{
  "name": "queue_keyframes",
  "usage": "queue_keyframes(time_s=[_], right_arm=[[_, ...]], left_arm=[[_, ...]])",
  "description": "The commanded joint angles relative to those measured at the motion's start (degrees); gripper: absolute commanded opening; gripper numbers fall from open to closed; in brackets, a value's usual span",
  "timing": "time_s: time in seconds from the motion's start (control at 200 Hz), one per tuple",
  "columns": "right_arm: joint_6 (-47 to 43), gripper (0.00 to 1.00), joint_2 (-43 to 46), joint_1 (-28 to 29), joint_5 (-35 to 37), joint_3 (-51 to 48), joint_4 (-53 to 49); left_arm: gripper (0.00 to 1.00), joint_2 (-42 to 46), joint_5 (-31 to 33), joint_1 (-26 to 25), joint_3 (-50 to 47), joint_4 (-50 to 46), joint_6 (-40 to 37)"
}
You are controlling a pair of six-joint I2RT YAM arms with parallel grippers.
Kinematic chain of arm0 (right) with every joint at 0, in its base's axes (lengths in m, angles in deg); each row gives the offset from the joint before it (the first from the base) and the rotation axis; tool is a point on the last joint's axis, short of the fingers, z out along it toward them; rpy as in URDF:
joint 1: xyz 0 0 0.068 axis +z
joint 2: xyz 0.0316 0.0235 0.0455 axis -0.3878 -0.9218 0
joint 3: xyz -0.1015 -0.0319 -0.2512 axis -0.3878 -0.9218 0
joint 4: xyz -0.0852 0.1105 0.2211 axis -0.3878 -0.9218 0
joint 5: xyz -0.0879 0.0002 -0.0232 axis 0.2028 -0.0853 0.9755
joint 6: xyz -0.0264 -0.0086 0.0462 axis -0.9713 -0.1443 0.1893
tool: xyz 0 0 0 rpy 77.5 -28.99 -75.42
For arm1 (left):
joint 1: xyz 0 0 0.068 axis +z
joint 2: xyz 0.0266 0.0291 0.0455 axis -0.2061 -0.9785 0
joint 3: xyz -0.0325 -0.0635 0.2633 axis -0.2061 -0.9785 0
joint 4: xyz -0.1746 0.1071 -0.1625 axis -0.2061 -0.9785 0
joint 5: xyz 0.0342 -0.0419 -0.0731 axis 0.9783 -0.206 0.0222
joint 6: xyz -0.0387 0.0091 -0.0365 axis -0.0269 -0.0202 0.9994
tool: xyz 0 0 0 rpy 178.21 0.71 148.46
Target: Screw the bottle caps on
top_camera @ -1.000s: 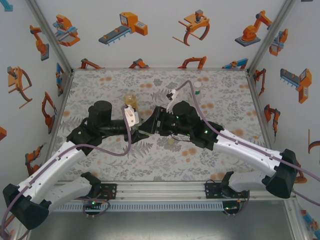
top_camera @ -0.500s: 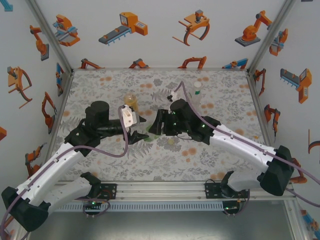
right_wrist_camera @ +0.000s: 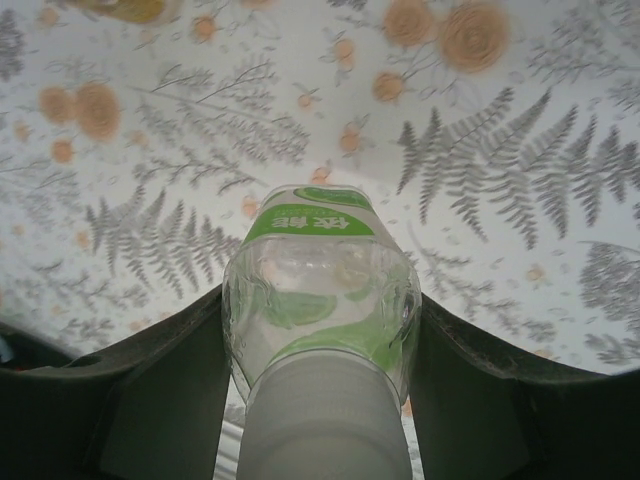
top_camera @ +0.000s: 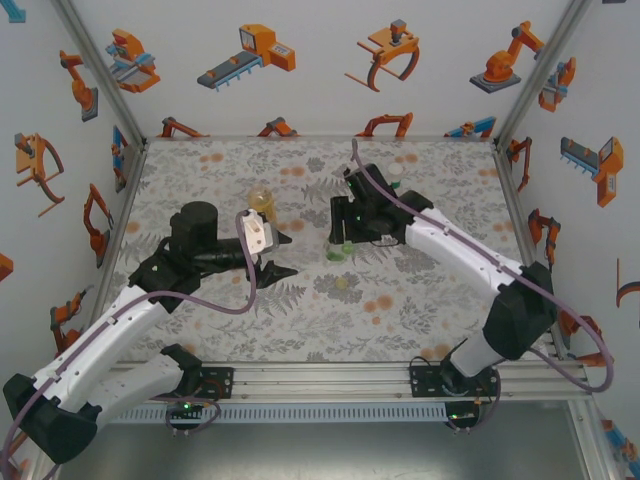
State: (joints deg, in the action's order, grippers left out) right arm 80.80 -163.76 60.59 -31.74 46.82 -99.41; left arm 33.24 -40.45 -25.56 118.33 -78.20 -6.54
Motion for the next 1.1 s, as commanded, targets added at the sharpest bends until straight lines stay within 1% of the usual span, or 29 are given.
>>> queue_keyframes(time_s=[0.0,0.255,0.386,0.621,0.861,1.096], right_arm=[[-6.71,0.45,-4.79,-1.95,2.52,5.93,-4.61],[-10.94,0.45,-17.19,-5.82,3.44,19.13,-7.73],[-11.46,0.45,-22.12,-7.47,2.89,24.35,-7.97],[-13.57,0.45,-29.77,-8.47,2.86,32.41,-9.52],[-17.38,0.46,-33.65,-8.51,6.59,35.17,-10.19],[-17.35,0.49,-34.90,-8.51,7.43,34.61,-9.03]], left_arm=[[0.61,0.24,-1.29,0.30,0.01,0.82,0.79],[0.61,-0.26,-1.25,0.31,0.02,0.78,0.75],[0.62,-0.24,-1.26,0.34,0.02,0.71,0.72],[0.62,-0.39,-1.16,0.28,0.17,0.41,0.78],[0.62,-0.58,-1.09,0.33,0.27,0.36,0.96],[0.61,-1.21,-1.41,0.30,0.41,0.40,1.25]])
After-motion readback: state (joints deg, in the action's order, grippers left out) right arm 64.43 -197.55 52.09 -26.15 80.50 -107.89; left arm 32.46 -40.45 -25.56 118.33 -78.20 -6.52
